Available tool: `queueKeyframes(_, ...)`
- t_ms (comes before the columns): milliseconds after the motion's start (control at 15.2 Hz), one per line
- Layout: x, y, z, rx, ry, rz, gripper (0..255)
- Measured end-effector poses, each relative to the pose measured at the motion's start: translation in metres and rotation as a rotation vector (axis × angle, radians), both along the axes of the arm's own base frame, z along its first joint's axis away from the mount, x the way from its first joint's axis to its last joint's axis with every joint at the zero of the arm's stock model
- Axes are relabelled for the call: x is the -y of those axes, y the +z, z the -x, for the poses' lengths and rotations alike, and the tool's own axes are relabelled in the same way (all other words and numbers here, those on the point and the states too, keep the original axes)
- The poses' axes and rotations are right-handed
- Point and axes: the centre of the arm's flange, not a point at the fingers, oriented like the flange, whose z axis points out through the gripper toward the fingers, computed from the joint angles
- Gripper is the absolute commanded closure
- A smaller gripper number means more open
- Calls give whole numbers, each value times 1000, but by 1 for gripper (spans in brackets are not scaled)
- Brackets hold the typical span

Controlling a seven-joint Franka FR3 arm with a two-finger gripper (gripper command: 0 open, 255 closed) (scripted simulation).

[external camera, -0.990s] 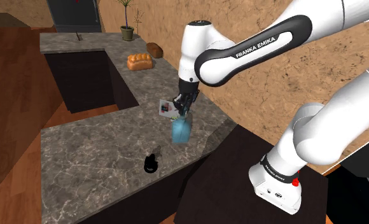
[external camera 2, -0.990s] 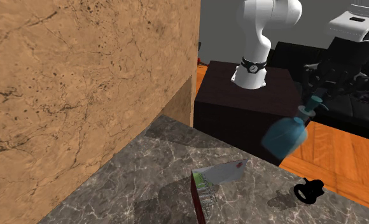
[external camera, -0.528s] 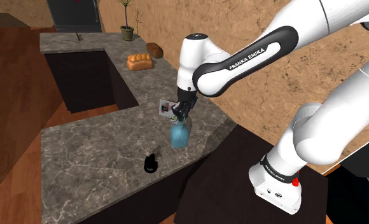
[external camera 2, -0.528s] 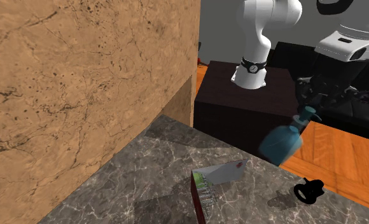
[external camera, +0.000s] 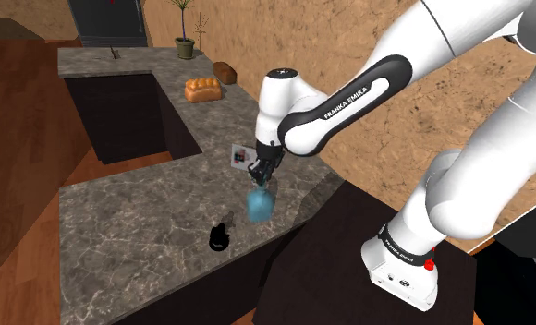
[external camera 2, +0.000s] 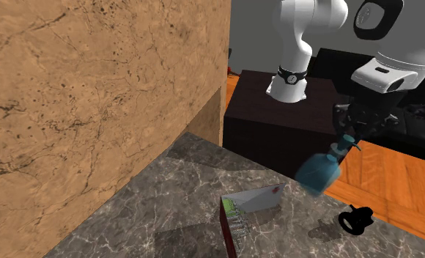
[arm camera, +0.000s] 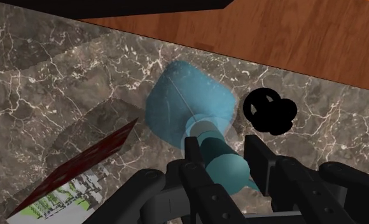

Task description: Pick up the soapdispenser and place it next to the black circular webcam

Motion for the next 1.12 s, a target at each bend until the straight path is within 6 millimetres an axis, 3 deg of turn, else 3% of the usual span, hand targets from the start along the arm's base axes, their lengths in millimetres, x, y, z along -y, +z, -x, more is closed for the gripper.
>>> queueKeyframes(1122, -1, -90, -1, 2, 0, 0, 255)
